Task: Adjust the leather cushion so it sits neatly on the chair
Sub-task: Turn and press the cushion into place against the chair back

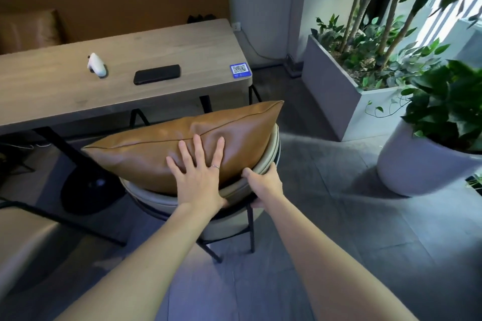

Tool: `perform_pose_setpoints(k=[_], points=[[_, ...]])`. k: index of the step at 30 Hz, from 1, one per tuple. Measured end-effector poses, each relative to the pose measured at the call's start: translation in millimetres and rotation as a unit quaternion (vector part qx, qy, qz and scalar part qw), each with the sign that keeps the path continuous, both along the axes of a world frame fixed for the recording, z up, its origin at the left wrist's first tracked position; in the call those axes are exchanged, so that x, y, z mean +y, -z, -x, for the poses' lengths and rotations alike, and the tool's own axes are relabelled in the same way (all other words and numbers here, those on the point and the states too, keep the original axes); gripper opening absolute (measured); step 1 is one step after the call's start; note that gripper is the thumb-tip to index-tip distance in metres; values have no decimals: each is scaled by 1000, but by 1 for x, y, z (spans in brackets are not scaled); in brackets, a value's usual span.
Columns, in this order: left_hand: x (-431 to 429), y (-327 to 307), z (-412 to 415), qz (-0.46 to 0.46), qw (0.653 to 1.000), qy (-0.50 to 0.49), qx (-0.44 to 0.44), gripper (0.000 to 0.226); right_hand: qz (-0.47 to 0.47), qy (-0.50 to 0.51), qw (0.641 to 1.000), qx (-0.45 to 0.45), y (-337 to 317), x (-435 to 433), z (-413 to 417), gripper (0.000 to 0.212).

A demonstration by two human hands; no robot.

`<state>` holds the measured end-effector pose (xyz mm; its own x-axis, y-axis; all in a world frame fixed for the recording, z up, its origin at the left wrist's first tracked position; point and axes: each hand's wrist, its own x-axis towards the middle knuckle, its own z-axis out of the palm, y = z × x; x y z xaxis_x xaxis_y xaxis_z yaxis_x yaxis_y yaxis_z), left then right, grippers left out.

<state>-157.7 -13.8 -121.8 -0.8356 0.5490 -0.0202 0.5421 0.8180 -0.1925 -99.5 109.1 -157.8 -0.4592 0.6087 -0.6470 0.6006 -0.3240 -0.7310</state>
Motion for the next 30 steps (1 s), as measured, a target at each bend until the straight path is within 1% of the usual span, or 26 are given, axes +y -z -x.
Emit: perform_pose_setpoints(k=[7,14,17,19,21,25,30], points=[[-8,1,-6,-26,1000,4,1,145,-11,-5,1000,-9,-8,-2,-7,109],[-30,1,-23,-29,999,13,9,142,6,-8,1000,-1,-9,-18,-28,103],[-44,0,-28,-19,999,20,17,141,7,-15,1000,7,-4,-28,-37,106],[-50,0,-29,-12,999,23,22,140,3,-12,1000,15,0,-31,-39,103],[-51,0,-28,-16,999,27,31,140,-5,-11,1000,21,0,-32,-38,100],[-47,1,-23,-11,999,28,32,141,-10,-18,999,32,-1,-26,-37,101],[-41,1,-15,-8,999,19,35,143,12,-28,998,50,0,-18,-30,103]])
